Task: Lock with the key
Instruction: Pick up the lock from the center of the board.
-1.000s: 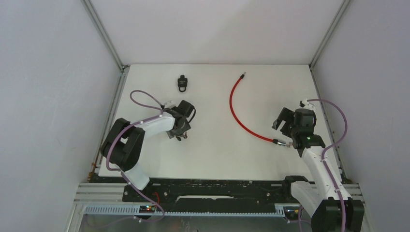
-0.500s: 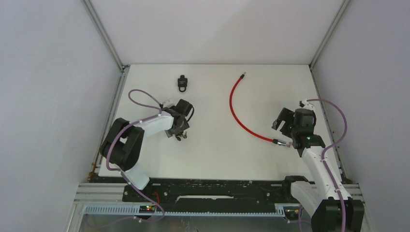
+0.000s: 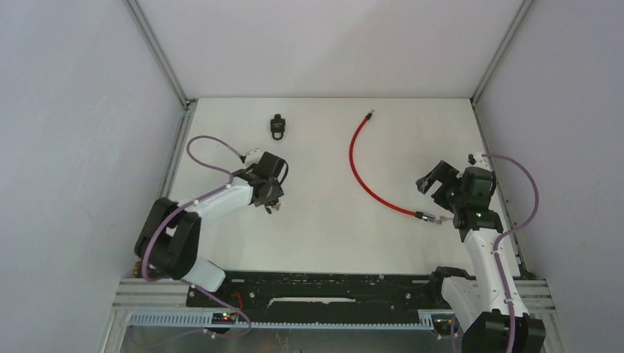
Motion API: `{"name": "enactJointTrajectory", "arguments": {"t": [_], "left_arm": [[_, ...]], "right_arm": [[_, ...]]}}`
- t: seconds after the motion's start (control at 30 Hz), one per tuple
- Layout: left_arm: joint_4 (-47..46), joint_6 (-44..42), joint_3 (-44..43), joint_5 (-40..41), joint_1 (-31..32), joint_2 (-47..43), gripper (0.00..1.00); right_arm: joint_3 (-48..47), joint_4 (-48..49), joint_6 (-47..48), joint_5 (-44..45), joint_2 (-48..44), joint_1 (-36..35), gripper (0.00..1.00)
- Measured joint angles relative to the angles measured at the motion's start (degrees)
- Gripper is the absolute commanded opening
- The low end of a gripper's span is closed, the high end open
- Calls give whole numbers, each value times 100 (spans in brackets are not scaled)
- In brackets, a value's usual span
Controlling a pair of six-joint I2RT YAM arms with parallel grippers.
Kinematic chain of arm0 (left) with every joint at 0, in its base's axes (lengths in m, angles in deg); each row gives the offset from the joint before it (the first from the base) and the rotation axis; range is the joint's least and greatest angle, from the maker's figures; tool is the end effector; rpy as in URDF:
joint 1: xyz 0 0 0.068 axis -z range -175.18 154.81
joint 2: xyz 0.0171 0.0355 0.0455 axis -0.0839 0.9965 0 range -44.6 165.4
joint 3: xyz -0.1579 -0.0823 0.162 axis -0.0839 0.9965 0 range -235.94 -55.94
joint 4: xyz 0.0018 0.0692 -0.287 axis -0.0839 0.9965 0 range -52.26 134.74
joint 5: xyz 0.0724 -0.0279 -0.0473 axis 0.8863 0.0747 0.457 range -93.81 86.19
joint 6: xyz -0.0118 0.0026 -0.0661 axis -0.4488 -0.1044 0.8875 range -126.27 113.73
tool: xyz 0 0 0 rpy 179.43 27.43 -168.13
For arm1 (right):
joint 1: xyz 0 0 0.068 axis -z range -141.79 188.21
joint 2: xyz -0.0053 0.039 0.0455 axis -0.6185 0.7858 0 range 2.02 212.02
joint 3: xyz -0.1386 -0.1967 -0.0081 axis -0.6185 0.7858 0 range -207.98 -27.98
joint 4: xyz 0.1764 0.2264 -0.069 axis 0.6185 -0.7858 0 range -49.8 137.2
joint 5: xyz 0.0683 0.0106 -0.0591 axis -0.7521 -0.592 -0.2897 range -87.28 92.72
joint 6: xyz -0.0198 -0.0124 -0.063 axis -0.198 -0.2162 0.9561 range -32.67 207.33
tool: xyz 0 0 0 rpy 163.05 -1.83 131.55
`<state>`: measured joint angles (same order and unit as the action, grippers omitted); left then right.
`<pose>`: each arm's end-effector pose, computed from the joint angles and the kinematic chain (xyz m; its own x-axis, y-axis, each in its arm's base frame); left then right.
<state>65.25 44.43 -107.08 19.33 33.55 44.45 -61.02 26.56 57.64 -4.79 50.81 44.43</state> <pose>0.2959 -0.1381 0.1068 -0.7363 -0.4079 -0.5398 -0.4279 0.8988 -0.0954 0.2561 -0.0210 0.1931 -0.5110 0.5497 -0.6608 0.2947 0.8342 0.4660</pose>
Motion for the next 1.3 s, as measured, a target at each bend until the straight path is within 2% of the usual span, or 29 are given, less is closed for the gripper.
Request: {"name": "enactJointTrajectory", "arguments": {"t": [0.2,0.33,0.57,0.73,0.9,1.07,1.3], "left_arm": [[-304,-420,323,-356,0,-1364,0],[-568,-535,658,-640,0,-2485,0],[-905,-632,1132,-1093,101,-4415,0],[-918,-603,1134,-1287,155,-5025,0],[-927,-426,1143,-1491,280,-5287,0],[-1239,44,1327,-1585,706,-5574,0],[-1971,739,1661,-1488,1513,-5611,0]], "right_arm": [[0,195,-304,-1045,-162,214,99],[-17,520,-529,-1362,-219,-146,99],[-476,1019,-562,-728,-22,-2785,99],[-658,1674,-463,214,201,-4535,98],[-658,2446,-367,1113,474,-5893,95],[-658,3154,-299,1738,767,-6747,90],[-658,3731,-343,2238,984,-7064,85]]}}
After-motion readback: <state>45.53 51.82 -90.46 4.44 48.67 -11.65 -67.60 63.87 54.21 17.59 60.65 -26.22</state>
